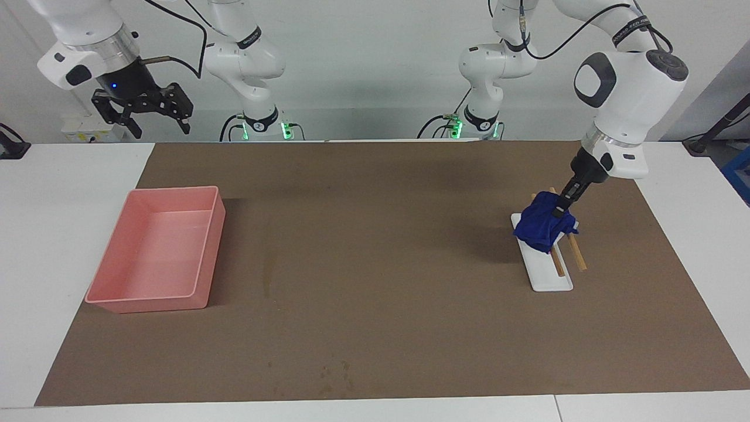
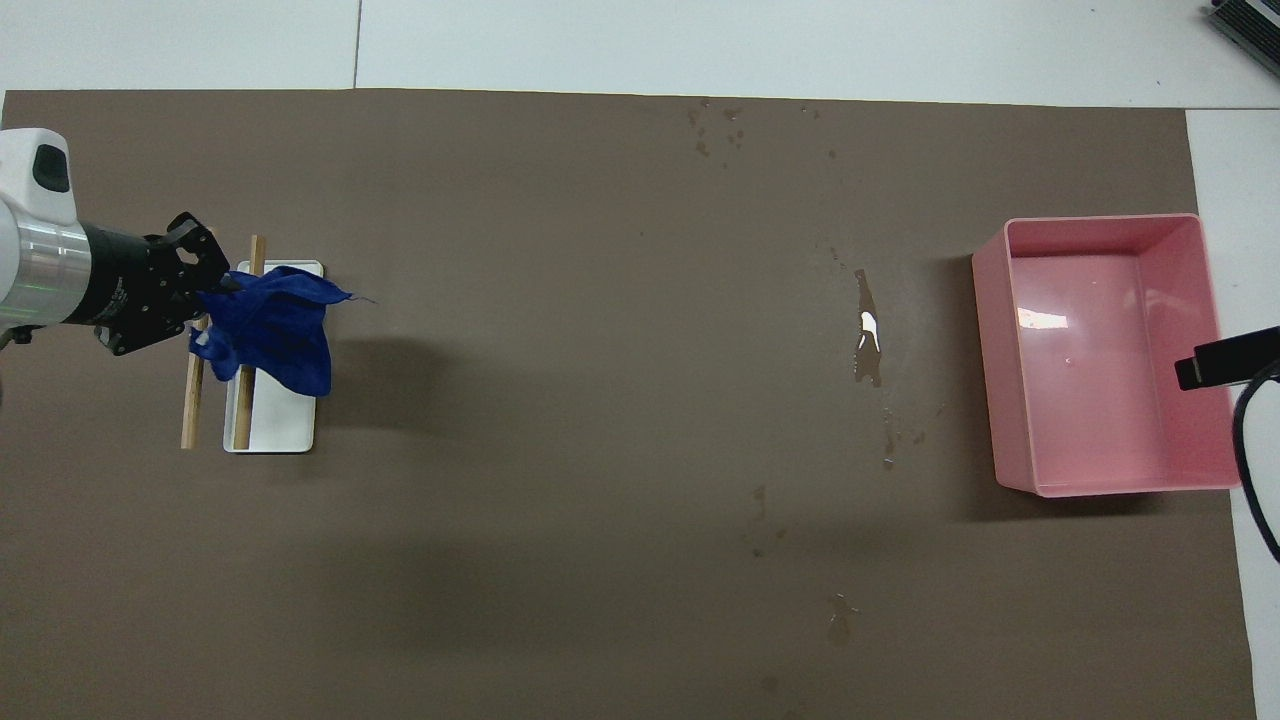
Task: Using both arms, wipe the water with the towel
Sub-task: 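Lift the blue cloth with the left gripper while the right gripper approaches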
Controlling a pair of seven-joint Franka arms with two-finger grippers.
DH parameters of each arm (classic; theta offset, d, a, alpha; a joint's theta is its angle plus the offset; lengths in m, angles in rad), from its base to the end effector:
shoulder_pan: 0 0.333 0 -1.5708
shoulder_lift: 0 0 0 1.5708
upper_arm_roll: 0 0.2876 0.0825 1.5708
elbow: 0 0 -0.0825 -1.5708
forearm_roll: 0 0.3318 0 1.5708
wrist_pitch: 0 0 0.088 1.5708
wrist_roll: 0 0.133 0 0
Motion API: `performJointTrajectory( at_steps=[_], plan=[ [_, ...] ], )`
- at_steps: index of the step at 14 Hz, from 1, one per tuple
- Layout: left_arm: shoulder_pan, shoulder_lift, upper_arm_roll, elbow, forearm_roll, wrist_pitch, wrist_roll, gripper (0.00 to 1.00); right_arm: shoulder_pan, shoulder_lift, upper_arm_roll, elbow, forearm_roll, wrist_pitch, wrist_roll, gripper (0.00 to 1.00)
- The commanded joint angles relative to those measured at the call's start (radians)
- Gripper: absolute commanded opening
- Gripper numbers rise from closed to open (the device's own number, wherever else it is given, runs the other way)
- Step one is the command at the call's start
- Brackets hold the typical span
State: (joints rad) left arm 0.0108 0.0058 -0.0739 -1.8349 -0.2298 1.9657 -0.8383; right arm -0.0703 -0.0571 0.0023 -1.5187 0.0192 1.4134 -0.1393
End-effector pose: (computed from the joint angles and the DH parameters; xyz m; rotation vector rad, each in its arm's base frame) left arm 0.5281 -0.0536 0.4924 2.6337 1.1930 0.0249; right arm 0.4674 -0.0290 0.6059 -3.1149 -0.1151 0.0717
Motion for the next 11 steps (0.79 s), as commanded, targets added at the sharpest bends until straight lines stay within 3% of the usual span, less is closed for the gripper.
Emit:
performJointTrajectory(
  at_steps=[1,7,11],
  plan=[
    [-0.011,-0.016,-0.035,0.033,-0.127,-0.045,-0.291,0.00,0.000,0.002,0.004,0.009,0.024,-0.014,0.007,1.00],
    [-0.025,-0.018,-0.193,0.028,-0.339,0.062,-0.721,0.00,0.133,-0.015,0.004,-0.026,0.065,-0.001,0.007,1.00],
    [-0.135,-0.013,-0.230,0.022,-0.398,0.243,-0.907,0.00,0.196,-0.058,0.004,-0.135,0.097,0.186,0.053,1.00]
  ],
)
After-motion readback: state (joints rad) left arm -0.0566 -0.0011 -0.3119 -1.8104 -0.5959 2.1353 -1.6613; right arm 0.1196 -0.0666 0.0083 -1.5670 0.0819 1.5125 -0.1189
